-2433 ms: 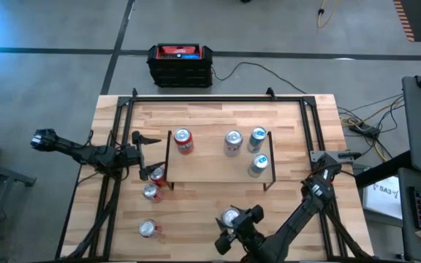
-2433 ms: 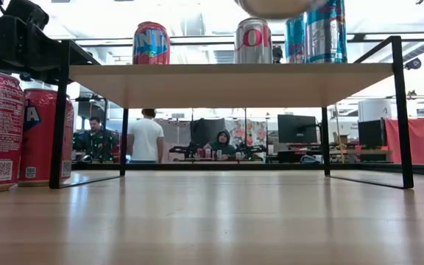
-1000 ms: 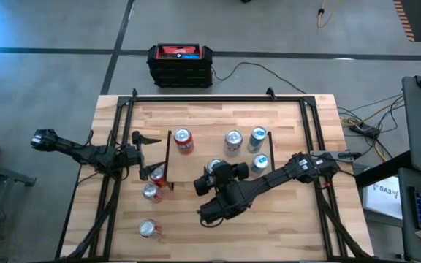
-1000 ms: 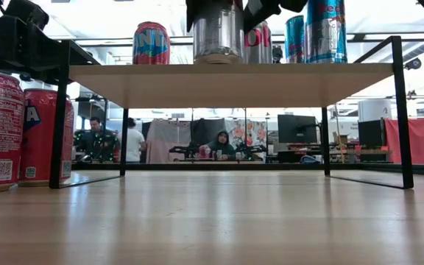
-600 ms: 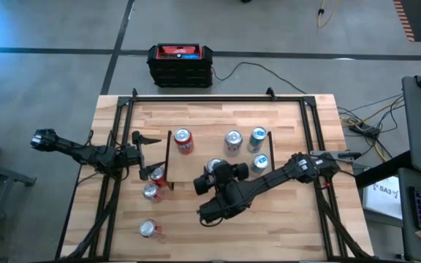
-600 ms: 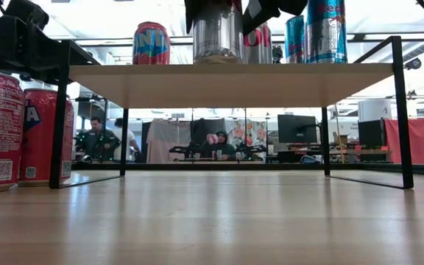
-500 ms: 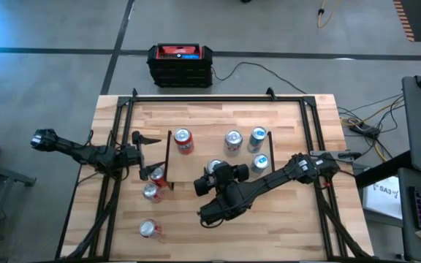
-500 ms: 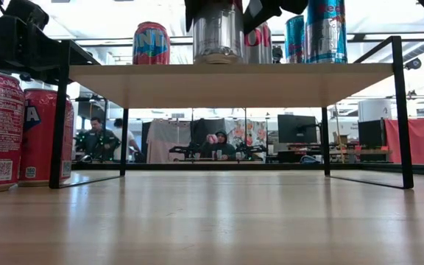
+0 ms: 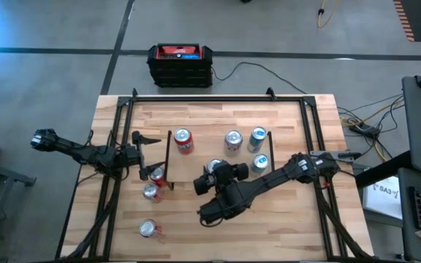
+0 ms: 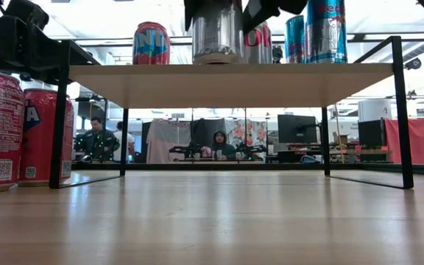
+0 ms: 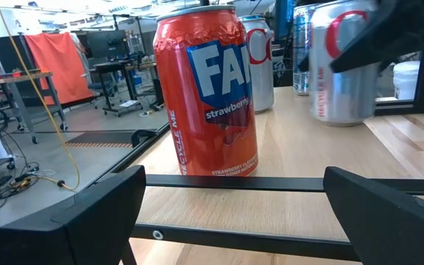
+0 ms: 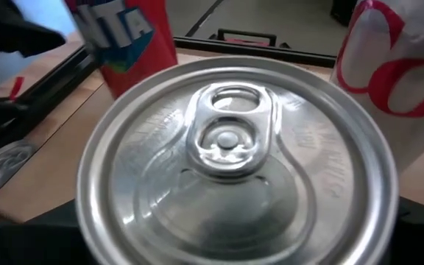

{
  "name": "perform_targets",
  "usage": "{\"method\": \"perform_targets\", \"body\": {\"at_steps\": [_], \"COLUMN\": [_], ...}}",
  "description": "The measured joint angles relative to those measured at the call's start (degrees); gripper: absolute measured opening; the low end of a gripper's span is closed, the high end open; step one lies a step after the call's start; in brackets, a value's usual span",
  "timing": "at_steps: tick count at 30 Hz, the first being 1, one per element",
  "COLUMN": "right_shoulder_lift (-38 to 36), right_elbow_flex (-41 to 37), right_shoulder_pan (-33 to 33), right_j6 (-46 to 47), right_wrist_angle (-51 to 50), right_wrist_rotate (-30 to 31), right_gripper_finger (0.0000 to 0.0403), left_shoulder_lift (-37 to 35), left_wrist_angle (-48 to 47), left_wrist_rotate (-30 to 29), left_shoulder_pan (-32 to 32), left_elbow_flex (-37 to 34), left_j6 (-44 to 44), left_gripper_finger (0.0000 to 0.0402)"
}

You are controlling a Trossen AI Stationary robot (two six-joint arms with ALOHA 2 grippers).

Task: Place canned beverage on shelf
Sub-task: Put the silver red soda can on the shelf aligned with the other silver red soda can

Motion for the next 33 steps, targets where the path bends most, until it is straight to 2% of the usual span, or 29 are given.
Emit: {"method": "perform_targets", "body": {"at_steps": [12,21,33], "right_shoulder_lift": [0.0,0.0,0.0], "right_elbow_flex": [-0.1,-0.1,-0.2], "right_shoulder_pan": [-1.0,-1.1,1.6], "right_j6": [0.3,0.6,3.7], "right_wrist_angle": [0.0,0.0,0.0], "right_wrist_rotate": [1.4,1.4,1.0], "right_gripper_finger": [0.0328,0.0397,0.04], "left_shoulder_lift": [0.0,0.0,0.0], "left_wrist_angle": [0.0,0.0,0.0], "left_wrist_rotate": [0.0,0.0,0.0], "left_shoulder_pan": [0.0,0.0,0.0], "left_elbow_flex": [0.0,0.0,0.0], "left_j6": [0.0,0.0,0.0], "left_gripper_finger": [0.04,0.04,0.04]}}
